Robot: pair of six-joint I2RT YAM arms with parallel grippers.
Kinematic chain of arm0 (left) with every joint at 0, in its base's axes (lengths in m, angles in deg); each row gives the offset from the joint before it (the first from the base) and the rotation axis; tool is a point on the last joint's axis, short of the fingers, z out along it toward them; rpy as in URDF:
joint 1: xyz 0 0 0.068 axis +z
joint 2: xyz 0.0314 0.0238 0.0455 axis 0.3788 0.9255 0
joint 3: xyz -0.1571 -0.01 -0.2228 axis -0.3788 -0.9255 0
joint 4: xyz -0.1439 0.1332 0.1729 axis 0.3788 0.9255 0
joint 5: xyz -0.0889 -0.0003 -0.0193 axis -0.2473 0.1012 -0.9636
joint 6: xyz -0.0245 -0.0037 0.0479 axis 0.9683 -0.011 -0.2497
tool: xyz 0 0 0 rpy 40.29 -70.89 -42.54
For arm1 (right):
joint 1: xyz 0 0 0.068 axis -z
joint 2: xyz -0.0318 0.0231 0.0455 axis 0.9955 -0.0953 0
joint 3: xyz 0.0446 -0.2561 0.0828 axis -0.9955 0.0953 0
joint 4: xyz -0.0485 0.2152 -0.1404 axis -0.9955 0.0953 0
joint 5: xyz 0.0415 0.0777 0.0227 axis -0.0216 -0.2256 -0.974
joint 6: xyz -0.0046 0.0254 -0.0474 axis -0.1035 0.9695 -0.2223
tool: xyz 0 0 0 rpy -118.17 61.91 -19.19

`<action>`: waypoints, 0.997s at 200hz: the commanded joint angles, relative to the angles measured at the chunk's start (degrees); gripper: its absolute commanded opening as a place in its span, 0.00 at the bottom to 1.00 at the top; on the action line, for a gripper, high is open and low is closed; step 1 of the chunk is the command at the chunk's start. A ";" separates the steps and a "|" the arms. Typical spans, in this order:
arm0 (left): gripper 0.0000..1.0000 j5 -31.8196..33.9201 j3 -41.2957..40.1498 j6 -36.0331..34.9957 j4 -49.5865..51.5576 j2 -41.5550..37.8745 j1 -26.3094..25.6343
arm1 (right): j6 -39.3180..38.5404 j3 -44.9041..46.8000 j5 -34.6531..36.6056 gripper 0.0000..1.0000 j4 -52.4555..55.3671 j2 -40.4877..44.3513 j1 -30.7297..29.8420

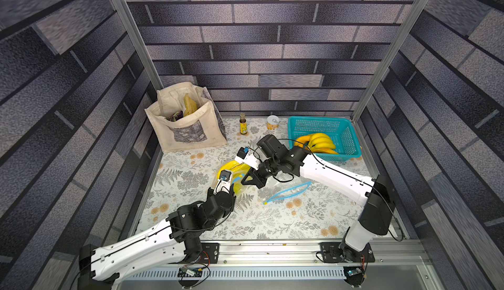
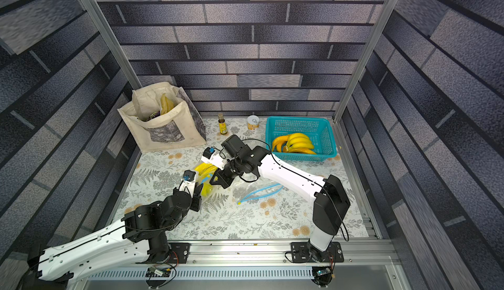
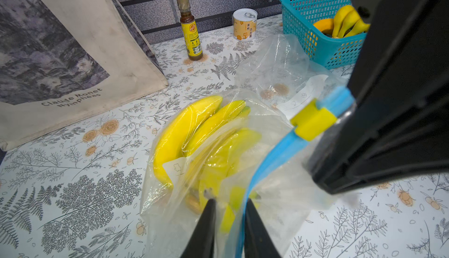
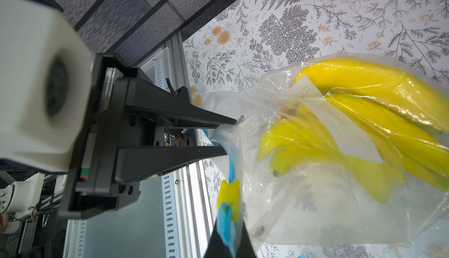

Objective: Open the zip-top bag and take out the banana
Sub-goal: Pick up the zipper food storage bag at the center of the board.

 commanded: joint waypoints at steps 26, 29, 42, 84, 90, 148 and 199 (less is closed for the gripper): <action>0.10 -9.27 -2.04 -1.44 -4.97 -2.22 5.19 | 0.03 0.32 -2.52 0.01 0.53 1.96 0.92; 0.09 -9.80 -2.21 -1.40 -5.25 -2.31 5.48 | 0.00 0.29 -2.72 0.02 0.44 1.94 0.96; 0.03 -11.64 -2.99 -1.16 -6.28 -2.66 6.36 | 0.00 -0.06 -2.88 0.02 0.53 1.83 1.19; 0.00 -15.32 -3.89 -0.87 -5.62 -4.39 9.34 | -1.11 -0.09 -2.68 0.17 0.87 1.56 2.16; 0.00 -16.14 -3.97 -0.87 -5.55 -4.72 9.99 | -1.37 0.01 -2.29 0.21 0.83 1.56 2.28; 0.00 -23.01 -5.65 0.40 -6.16 -7.61 15.13 | -6.37 0.71 -1.20 0.33 -2.05 0.91 2.58; 0.00 -25.15 -6.27 1.16 -5.56 -8.65 17.46 | -10.22 2.61 -4.01 0.35 -7.77 0.37 2.52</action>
